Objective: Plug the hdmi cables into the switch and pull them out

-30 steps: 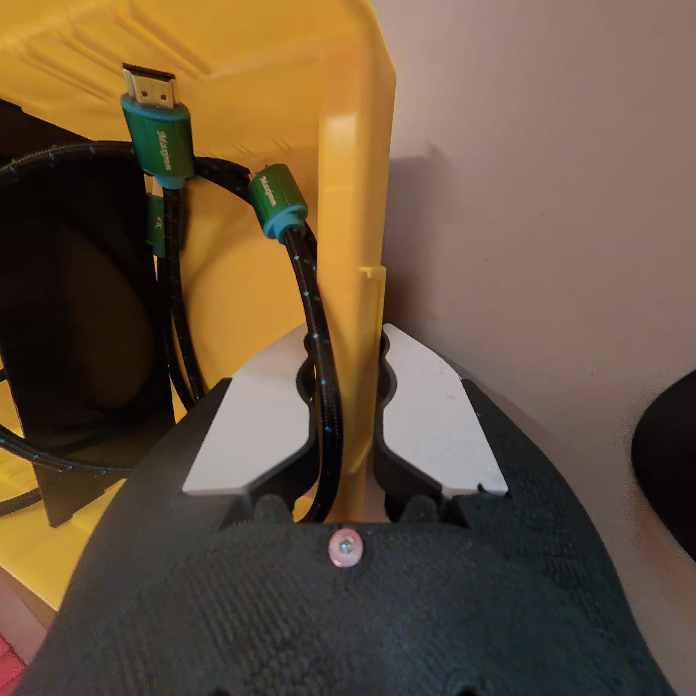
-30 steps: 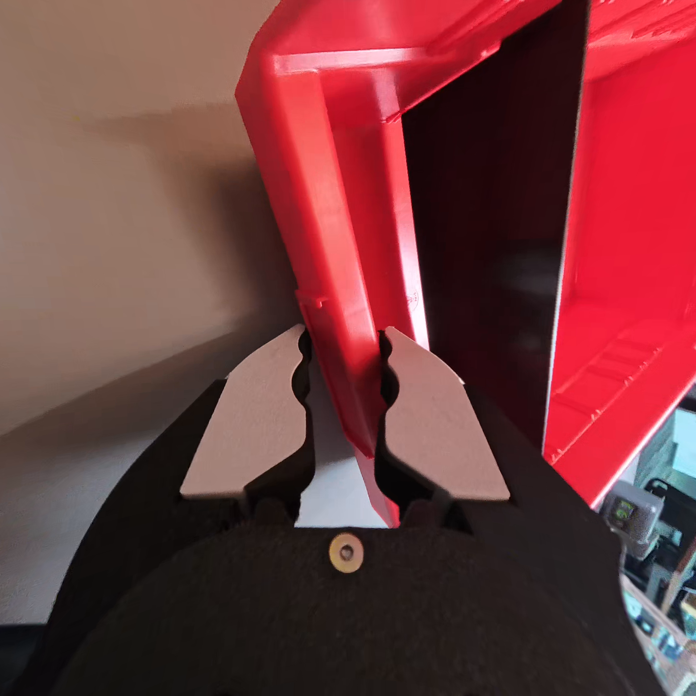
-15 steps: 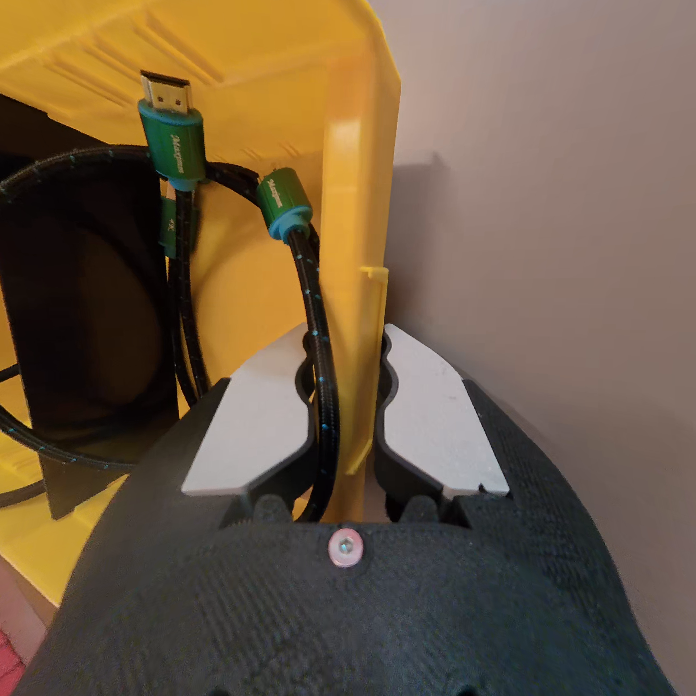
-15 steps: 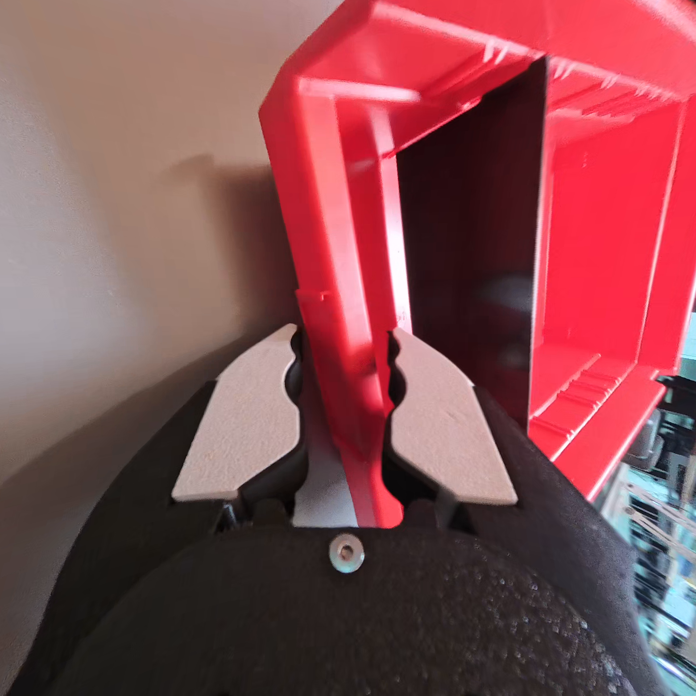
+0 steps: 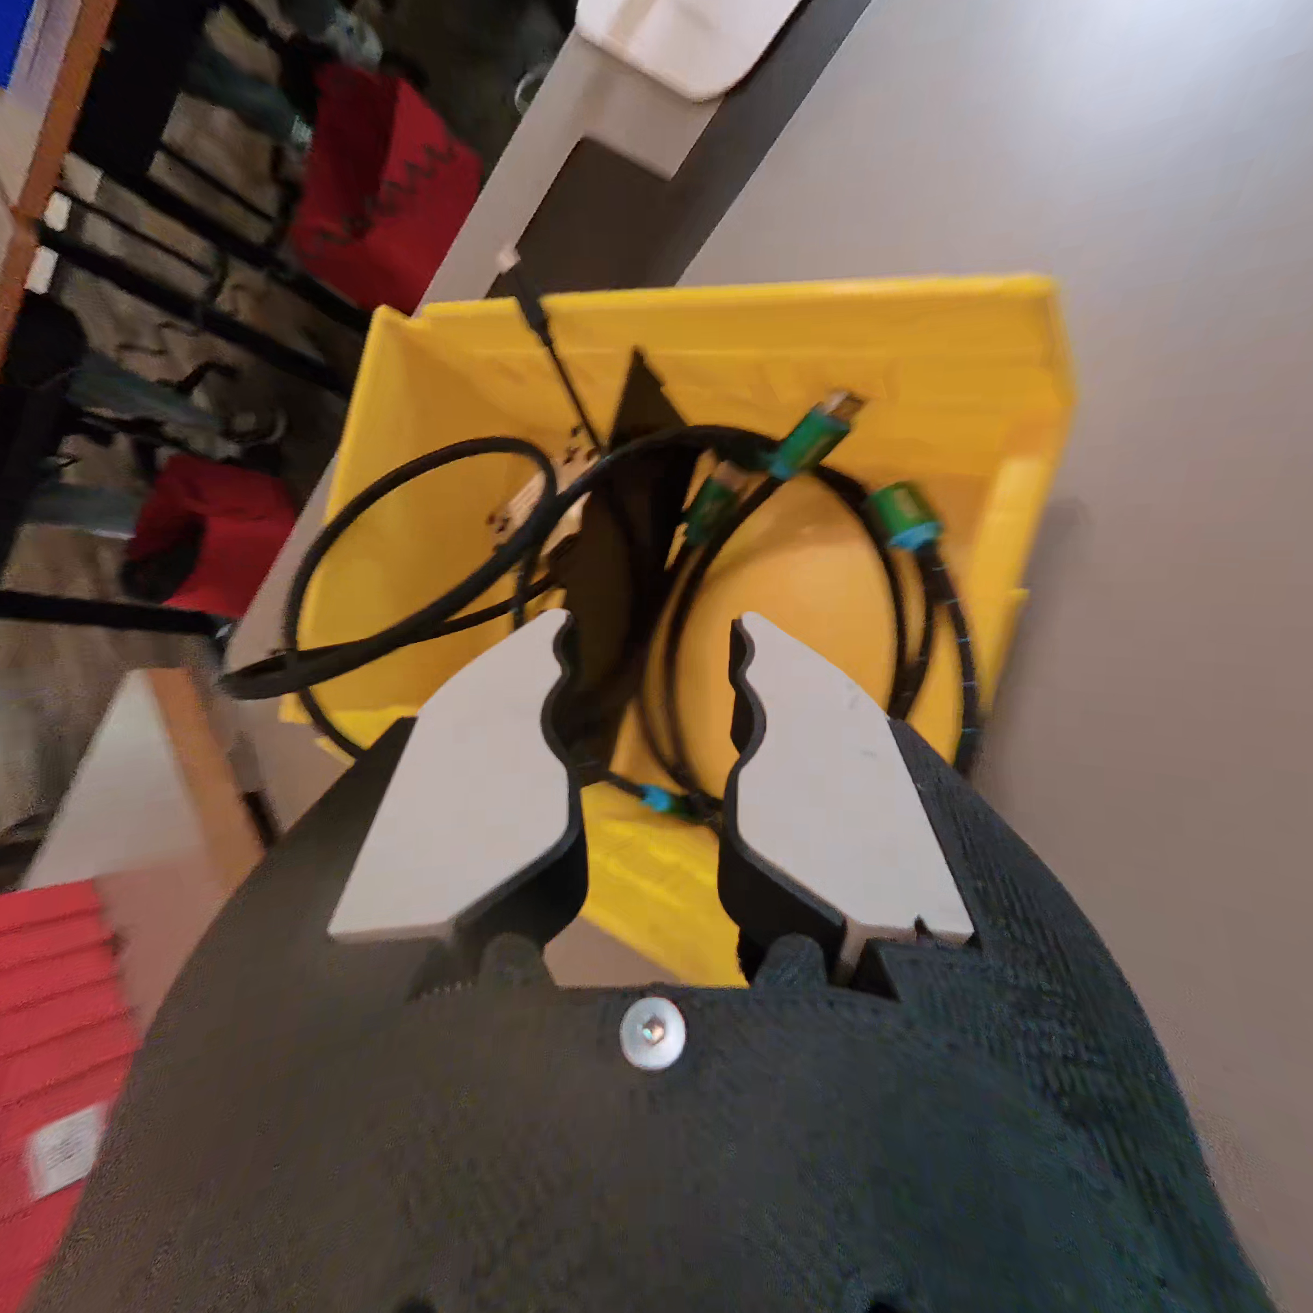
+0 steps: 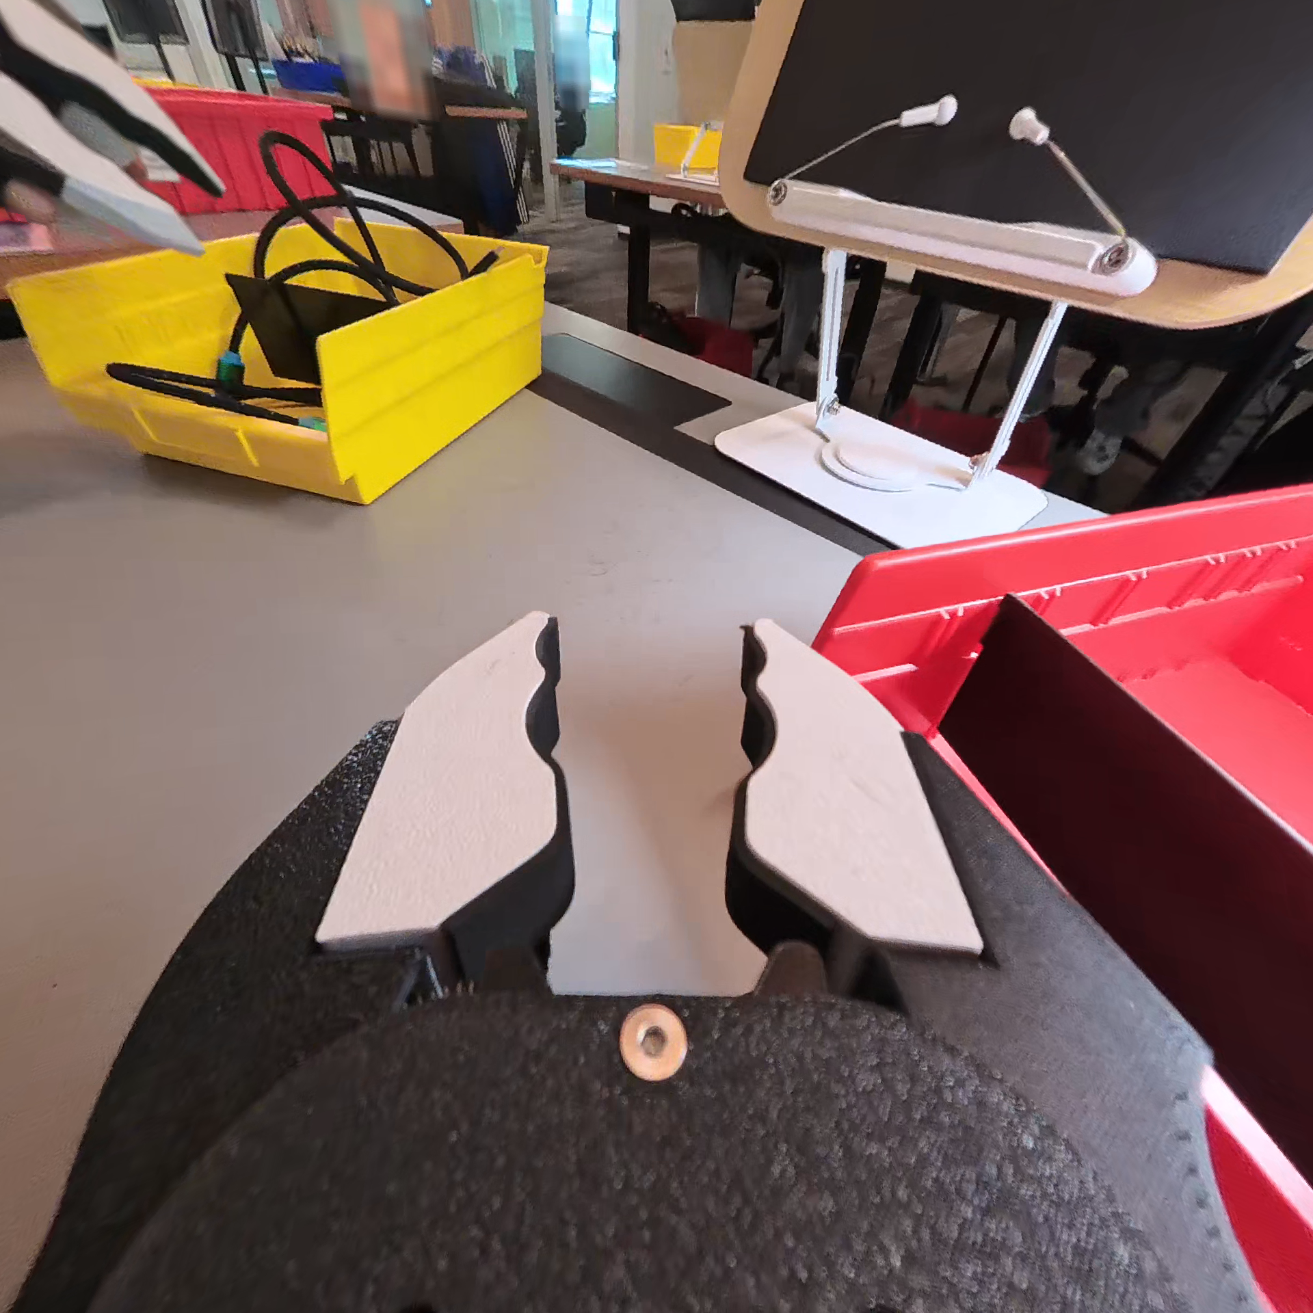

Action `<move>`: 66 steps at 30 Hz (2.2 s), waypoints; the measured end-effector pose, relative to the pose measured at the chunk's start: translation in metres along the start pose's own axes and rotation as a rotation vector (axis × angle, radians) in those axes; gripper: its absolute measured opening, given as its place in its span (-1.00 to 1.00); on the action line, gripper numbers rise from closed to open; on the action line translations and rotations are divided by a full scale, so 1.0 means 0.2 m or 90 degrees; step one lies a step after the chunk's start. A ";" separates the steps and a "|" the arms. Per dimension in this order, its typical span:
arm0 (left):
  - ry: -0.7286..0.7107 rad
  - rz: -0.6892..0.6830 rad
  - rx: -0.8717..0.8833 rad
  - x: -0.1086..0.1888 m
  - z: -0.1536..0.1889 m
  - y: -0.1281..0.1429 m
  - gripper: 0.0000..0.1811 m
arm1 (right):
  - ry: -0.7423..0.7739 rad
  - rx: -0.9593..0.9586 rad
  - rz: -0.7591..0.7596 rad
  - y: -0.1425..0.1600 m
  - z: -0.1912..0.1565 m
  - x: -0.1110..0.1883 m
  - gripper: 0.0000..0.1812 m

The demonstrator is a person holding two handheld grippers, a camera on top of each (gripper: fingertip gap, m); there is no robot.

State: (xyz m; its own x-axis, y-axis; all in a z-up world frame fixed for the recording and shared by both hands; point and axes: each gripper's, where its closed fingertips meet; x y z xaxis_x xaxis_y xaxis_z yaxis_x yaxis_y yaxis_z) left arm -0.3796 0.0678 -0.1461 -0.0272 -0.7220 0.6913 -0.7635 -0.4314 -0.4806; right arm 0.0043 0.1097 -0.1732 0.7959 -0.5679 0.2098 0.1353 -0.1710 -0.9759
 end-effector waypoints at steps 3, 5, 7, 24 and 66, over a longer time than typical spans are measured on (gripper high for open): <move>-0.049 -0.101 -0.091 -0.06 -0.15 0.06 -0.56 | 0.000 0.005 0.013 0.01 0.00 0.01 -0.47; -0.077 -0.170 -0.172 -0.11 -0.23 0.09 -0.56 | -0.001 0.000 0.007 0.03 0.00 0.01 -0.48; -0.106 -0.245 -0.281 -0.15 -0.32 0.13 -0.57 | -0.003 0.000 -0.002 0.06 -0.01 0.01 -0.49; -0.275 -0.263 -0.396 0.14 -1.02 -0.23 -1.00 | -0.009 -0.041 -0.024 0.11 0.06 0.03 -0.56; -0.055 0.244 -0.246 0.72 0.13 -1.87 -0.97 | -0.112 0.376 -0.236 -0.02 -0.55 -0.13 -0.88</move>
State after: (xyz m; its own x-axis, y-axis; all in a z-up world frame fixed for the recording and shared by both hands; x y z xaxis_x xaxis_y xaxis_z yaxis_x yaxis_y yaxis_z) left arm -0.0815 0.1119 0.1187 -0.3092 -0.8371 0.4514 -0.8909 0.0889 -0.4453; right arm -0.0822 0.0365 -0.1677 0.7129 -0.4097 0.5692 0.6717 0.1654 -0.7221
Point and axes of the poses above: each gripper's, where its closed fingertips meet, x back along the fingers, y out of its underside, z = x × y across the jaws, and after that the axes turned 7 degrees about -x, right-handed
